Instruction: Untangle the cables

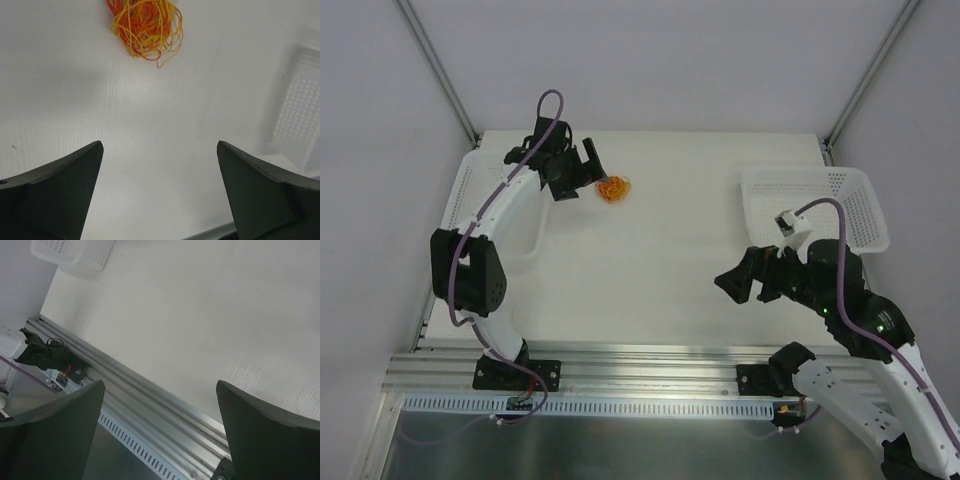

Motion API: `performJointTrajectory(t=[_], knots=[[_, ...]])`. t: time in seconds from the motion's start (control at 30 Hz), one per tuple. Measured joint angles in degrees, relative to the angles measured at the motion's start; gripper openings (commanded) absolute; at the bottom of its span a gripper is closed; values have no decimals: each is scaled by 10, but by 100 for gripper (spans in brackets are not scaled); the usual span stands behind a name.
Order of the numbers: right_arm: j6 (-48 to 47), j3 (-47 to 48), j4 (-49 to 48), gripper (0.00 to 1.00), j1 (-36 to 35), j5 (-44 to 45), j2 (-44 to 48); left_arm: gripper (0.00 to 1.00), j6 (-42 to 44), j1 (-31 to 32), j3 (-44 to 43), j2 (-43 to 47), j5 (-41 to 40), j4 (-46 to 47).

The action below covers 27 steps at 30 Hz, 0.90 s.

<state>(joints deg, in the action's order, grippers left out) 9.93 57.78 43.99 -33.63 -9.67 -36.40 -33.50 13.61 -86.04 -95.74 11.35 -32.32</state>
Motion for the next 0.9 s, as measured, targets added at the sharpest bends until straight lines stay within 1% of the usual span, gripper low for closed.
performJointTrajectory(t=[0.17,0.27,0.3,0.47,0.53,0.67,0.7,0.73,0.77,0.8,0.83,0.87,0.9], knots=[[4,-8,31,100,-1,3,65,99,1,7,-82,-122,-51,17],[9,-16,45,100,-1,3,86,96,0,7,-130,-187,-83,24],[12,-19,50,100,-1,4,92,95,-1,7,-136,-196,-89,27],[21,-29,78,100,-1,13,118,87,-9,11,-203,-282,-120,36],[28,-31,88,99,-1,17,127,81,-15,14,-227,-314,-120,41],[39,-32,107,100,-1,21,146,72,-23,26,-243,-362,-119,50],[41,-32,110,100,-1,22,150,68,-27,30,-243,-369,-119,49],[42,-32,114,99,-1,23,153,59,-31,36,-241,-373,-118,52],[44,-32,118,100,-1,24,154,43,-36,42,-236,-374,-118,54],[45,-32,122,100,-1,24,155,33,-38,49,-226,-373,-119,61],[45,-32,123,100,-1,24,155,25,-40,53,-216,-370,-119,66],[45,-33,124,100,-1,24,155,12,-42,59,-201,-364,-120,75],[45,-34,124,100,-1,24,155,7,-46,64,-183,-354,-120,88]])
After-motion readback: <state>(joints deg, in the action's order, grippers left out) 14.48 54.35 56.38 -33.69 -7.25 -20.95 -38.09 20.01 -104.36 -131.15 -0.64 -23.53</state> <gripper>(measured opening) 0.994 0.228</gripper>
